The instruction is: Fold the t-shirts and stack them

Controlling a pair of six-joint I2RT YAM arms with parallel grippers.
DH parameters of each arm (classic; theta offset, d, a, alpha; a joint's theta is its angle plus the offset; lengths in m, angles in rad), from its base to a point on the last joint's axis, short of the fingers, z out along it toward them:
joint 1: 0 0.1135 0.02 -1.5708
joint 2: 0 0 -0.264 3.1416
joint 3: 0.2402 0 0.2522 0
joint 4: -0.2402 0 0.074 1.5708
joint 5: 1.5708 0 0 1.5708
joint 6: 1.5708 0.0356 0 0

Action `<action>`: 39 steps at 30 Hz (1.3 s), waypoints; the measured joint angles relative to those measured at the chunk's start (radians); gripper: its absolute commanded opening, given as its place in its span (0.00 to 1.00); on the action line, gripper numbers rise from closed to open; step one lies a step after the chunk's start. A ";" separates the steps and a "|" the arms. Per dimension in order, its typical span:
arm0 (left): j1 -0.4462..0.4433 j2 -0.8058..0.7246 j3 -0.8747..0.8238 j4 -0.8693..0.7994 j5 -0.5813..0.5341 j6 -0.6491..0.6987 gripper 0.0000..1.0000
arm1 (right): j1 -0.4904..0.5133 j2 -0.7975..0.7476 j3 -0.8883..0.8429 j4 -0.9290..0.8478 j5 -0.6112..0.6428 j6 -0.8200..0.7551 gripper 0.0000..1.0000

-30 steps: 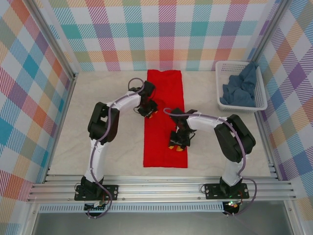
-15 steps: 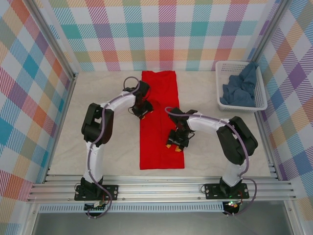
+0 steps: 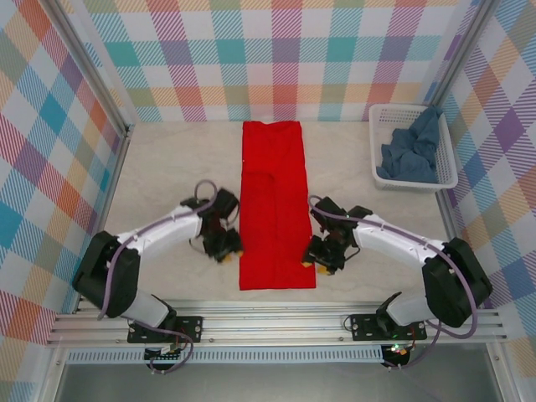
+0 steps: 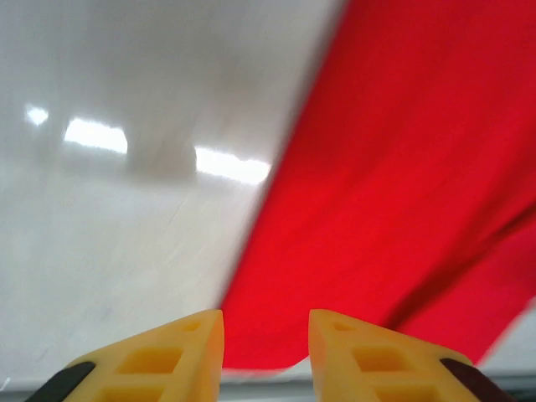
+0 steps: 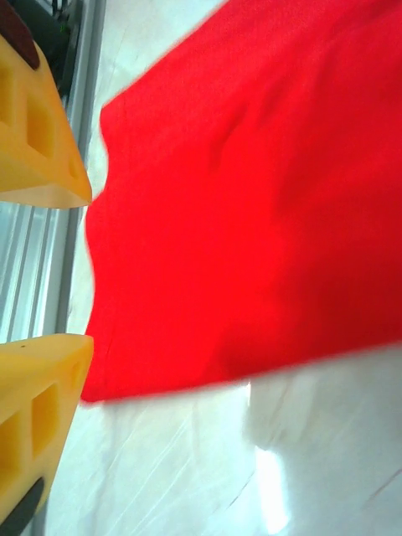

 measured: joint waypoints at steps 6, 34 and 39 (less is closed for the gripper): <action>-0.125 -0.151 -0.229 0.077 0.087 -0.119 0.40 | 0.000 -0.020 -0.112 0.035 -0.075 0.003 0.46; -0.204 -0.041 -0.232 0.287 0.064 -0.238 0.05 | 0.000 0.073 -0.165 0.157 -0.107 0.065 0.28; -0.204 -0.041 -0.230 0.286 0.059 -0.237 0.02 | 0.002 0.100 -0.141 0.130 -0.102 0.076 0.21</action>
